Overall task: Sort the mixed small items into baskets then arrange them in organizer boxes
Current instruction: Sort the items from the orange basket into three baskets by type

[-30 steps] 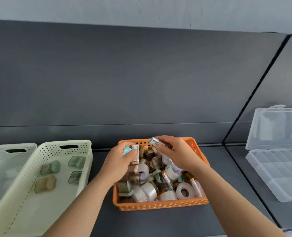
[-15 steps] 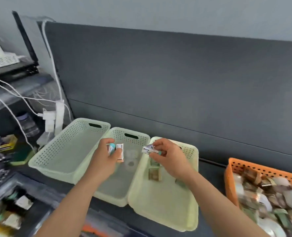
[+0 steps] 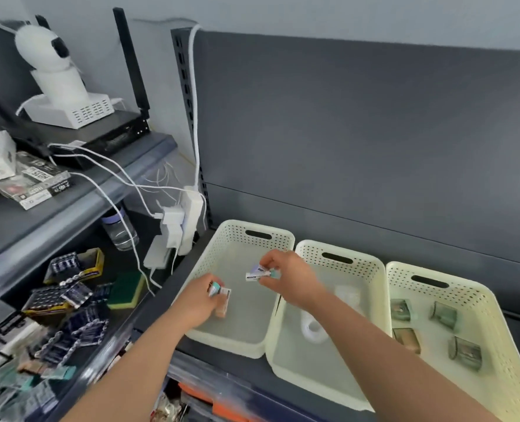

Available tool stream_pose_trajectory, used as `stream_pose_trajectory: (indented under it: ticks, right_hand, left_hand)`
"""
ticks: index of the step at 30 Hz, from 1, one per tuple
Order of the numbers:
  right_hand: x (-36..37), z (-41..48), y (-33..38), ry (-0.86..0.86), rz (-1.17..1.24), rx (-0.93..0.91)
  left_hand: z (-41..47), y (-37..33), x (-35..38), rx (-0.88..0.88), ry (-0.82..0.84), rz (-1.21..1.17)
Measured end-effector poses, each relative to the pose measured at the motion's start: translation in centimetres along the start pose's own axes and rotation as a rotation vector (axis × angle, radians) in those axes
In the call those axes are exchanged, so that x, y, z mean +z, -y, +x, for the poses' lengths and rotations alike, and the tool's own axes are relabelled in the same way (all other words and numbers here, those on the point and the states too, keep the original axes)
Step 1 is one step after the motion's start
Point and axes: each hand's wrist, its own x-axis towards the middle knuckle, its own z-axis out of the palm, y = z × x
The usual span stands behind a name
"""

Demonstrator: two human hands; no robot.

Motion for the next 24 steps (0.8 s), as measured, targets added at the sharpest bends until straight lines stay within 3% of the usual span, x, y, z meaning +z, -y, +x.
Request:
stream_pose_trajectory:
  ticks: [5, 10, 17, 24]
  right_hand:
    - [2.3, 2.3, -0.1, 0.166, -0.262, 0.009]
    - [2.6, 2.9, 0.6, 0.245, -0.432, -0.02]
    - [-1.4, -0.9, 0.7, 0.051, -0.302, 0.01]
    - [-8.4, -9.7, -2.9, -0.18, -0.314, 0.118]
  left_hand:
    - [0.5, 2.1, -0.7, -0.008, 0.102, 0.085]
    - [1.2, 2.3, -1.1, 0.026, 0.082, 0.085]
    - [-1.1, -2.0, -1.0, 0.254, -0.21, 0.25]
    - [-4.5, -11.4, 2.5, 0.563, -0.271, 0.275]
